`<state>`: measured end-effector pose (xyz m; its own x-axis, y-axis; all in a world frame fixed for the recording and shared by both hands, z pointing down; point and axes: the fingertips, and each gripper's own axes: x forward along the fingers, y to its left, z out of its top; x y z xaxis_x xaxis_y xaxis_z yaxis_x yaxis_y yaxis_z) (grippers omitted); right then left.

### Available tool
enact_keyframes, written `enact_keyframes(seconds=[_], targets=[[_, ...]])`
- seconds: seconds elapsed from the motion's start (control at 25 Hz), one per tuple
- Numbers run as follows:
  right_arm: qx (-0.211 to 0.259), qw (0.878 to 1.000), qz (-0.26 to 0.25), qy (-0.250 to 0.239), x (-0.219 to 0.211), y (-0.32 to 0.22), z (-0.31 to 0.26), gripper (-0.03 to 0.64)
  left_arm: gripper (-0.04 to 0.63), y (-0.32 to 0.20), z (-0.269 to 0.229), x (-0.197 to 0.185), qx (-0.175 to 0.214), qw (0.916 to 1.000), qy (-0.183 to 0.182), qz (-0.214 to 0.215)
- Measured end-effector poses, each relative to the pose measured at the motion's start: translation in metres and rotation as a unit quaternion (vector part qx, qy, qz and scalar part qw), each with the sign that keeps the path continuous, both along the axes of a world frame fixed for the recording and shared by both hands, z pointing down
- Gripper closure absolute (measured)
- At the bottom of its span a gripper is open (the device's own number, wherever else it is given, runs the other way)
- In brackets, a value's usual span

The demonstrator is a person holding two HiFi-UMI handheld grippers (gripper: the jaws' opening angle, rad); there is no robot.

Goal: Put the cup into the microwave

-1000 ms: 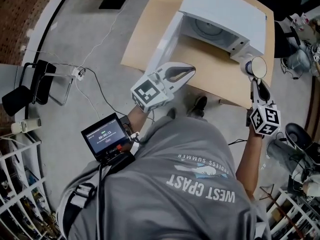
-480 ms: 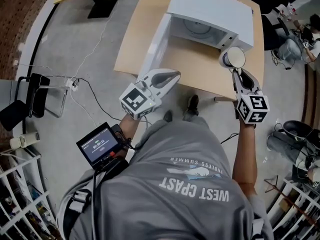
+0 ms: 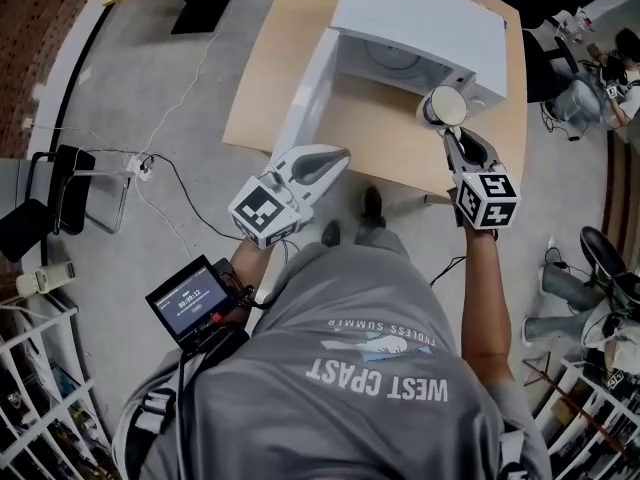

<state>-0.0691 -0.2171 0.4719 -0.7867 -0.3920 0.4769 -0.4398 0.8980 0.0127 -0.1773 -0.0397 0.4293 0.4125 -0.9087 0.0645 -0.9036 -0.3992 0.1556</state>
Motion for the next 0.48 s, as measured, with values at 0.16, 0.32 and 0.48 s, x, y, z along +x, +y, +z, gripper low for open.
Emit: enact_keyframes(seconds=[0.16,0.32,0.48], targets=[[-0.01,1.0,-0.007,0.01,-0.016,-0.013,0.022,0.545,0.575,0.001,0.005,-0.011,-0.008,0.9998,0.002,-0.018],[-0.024,0.999,-0.013,0.02,-0.034,-0.025,0.042,0.545,0.574,0.002,0.01,-0.022,-0.017,0.9992,0.005,-0.035],[-0.037,0.999,-0.021,0.032,-0.052,-0.04,0.061,0.543,0.574,0.0,0.01,-0.031,-0.024,0.9984,0.007,-0.05]])
